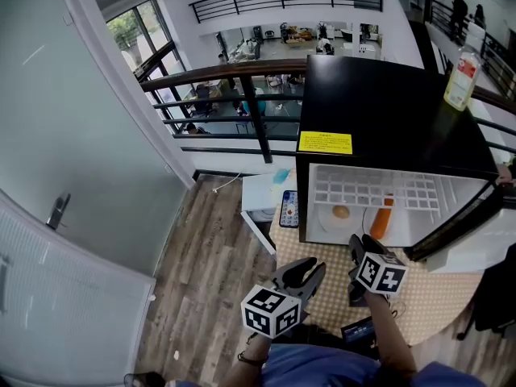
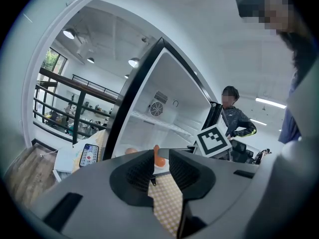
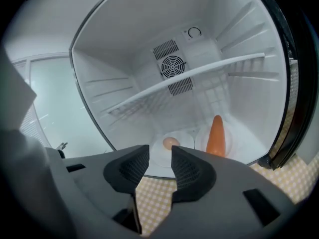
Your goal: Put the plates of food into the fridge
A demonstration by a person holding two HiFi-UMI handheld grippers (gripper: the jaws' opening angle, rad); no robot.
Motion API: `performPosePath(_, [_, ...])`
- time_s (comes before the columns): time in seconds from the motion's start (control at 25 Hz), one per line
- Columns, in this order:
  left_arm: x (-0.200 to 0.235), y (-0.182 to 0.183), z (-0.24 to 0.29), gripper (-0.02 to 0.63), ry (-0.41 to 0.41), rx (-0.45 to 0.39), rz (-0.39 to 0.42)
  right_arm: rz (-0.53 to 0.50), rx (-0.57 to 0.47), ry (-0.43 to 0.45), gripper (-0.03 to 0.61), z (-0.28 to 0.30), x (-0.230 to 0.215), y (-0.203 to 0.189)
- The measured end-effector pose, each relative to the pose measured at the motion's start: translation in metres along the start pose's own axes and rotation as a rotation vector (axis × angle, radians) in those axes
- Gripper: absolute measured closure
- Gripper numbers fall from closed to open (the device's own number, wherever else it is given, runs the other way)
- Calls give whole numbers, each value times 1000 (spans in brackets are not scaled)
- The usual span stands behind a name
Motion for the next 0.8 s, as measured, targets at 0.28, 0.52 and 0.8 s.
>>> performPosePath(0.28, [-18, -4, 5, 511, 15, -28, -20, 42, -18, 109, 480, -44, 3, 14])
performPosePath(0.52, [-45, -12, 0, 511, 27, -48, -19, 29, 0, 173, 500, -82, 2, 9])
performPosePath(0.8, [-66, -36, -19, 511, 54, -10, -19, -7, 13, 199, 514, -102, -5, -8])
Point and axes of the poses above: the fingertips, and each gripper's own axes: z forward along the fingers, x to its left, y out of its top, the point moved 10 cm from there along -z, backward along the fingers, and after that the axes turned 14 degrees about -x, right-handed, at the moved point
